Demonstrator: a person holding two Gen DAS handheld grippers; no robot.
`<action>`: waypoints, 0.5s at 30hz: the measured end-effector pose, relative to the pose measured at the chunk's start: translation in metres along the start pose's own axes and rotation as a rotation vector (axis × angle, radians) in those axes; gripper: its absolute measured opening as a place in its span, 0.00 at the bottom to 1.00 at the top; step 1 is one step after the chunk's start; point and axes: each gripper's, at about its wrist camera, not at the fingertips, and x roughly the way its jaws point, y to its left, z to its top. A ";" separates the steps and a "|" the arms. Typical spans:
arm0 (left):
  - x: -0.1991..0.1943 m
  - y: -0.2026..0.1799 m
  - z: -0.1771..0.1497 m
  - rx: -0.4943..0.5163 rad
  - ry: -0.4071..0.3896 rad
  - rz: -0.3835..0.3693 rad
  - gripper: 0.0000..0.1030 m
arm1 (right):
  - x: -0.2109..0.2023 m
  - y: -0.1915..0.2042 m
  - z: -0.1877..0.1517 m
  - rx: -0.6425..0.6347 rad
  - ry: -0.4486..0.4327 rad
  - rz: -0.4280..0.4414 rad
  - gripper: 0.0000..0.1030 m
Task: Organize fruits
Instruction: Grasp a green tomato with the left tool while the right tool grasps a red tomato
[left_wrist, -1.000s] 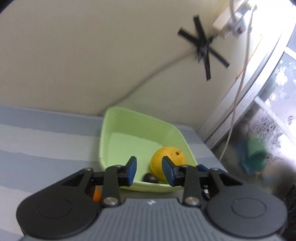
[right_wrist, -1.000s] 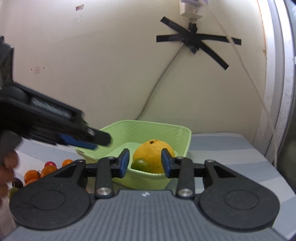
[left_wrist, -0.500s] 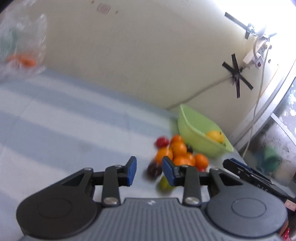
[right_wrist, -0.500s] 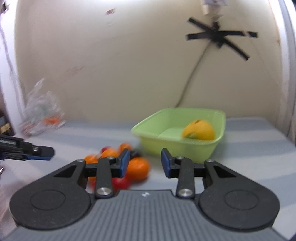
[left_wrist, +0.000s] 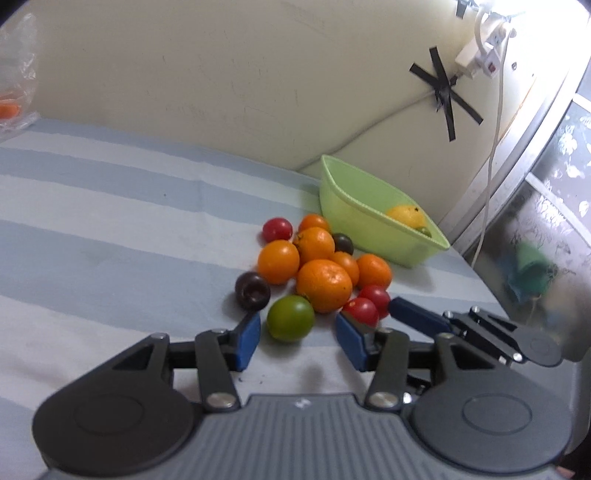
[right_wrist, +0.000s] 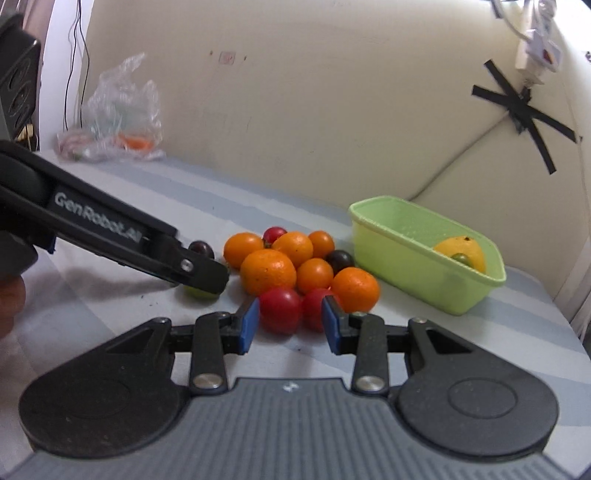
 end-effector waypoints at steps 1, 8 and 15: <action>0.000 -0.002 -0.001 0.014 -0.006 0.009 0.42 | 0.000 0.002 0.000 -0.015 -0.004 -0.010 0.39; -0.001 -0.011 -0.010 0.056 -0.022 0.043 0.28 | -0.002 0.027 -0.004 -0.165 0.007 -0.068 0.28; -0.021 -0.020 -0.027 0.071 -0.019 -0.006 0.28 | -0.032 0.011 -0.011 -0.069 -0.017 -0.074 0.27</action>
